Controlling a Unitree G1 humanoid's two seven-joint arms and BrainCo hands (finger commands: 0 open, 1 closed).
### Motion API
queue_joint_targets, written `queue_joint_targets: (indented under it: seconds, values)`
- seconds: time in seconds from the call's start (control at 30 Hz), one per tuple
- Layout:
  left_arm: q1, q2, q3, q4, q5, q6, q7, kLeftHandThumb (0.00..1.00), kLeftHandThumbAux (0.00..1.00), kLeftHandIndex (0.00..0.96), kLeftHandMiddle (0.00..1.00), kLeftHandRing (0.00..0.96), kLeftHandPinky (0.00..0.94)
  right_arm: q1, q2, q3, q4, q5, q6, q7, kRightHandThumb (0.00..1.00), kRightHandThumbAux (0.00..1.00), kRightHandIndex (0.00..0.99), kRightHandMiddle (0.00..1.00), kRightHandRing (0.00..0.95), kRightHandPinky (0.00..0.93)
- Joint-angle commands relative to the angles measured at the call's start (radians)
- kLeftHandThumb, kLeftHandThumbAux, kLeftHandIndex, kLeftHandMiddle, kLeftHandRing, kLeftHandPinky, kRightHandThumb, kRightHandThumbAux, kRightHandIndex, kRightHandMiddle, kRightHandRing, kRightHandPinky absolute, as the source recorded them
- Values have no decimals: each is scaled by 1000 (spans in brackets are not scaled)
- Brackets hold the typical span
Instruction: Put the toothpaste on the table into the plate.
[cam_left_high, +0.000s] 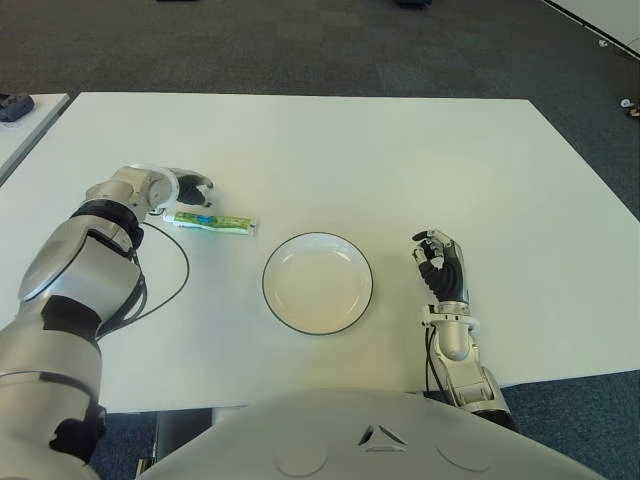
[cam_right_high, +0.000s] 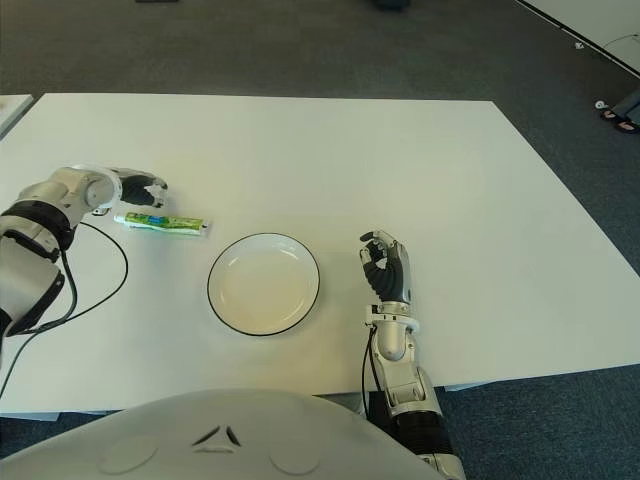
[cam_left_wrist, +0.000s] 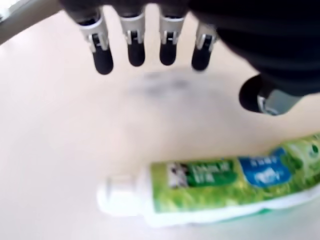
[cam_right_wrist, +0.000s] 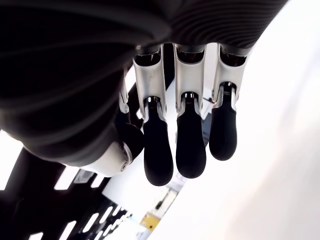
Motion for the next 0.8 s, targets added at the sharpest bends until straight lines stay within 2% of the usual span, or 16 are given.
queue_joint_targets:
  seconds: [0.03, 0.17, 0.33, 0.63, 0.77, 0.8]
  values:
    - [-43, 42, 44, -35, -28, -42, 29, 561, 280, 0, 0, 0, 101, -7, 3, 0, 1, 14, 0, 13, 699, 732, 430, 651, 643, 557]
    - [-56, 96, 82, -93, -45, -83, 16, 549, 238, 0, 0, 0, 112, -7, -1, 0, -6, 29, 0, 33, 698, 732, 429, 657, 649, 551]
    - [-38, 117, 102, -153, -49, -91, 3, 549, 208, 0, 0, 0, 140, -12, -3, -2, -2, 31, 4, 42, 698, 733, 429, 659, 648, 534]
    - [-19, 135, 95, -182, -28, -102, 12, 578, 165, 0, 2, 20, 117, -23, -8, -2, 11, 36, -17, 48, 697, 734, 429, 657, 638, 507]
    - [-4, 149, 82, -184, -11, -122, 18, 603, 166, 0, 12, 33, 117, -29, -9, -2, 20, 41, -28, 52, 697, 734, 430, 663, 643, 531]
    - [-1, 151, 78, -185, -6, -126, 20, 603, 161, 0, 12, 28, 81, -30, -9, -2, 22, 42, -31, 54, 697, 734, 430, 665, 645, 537]
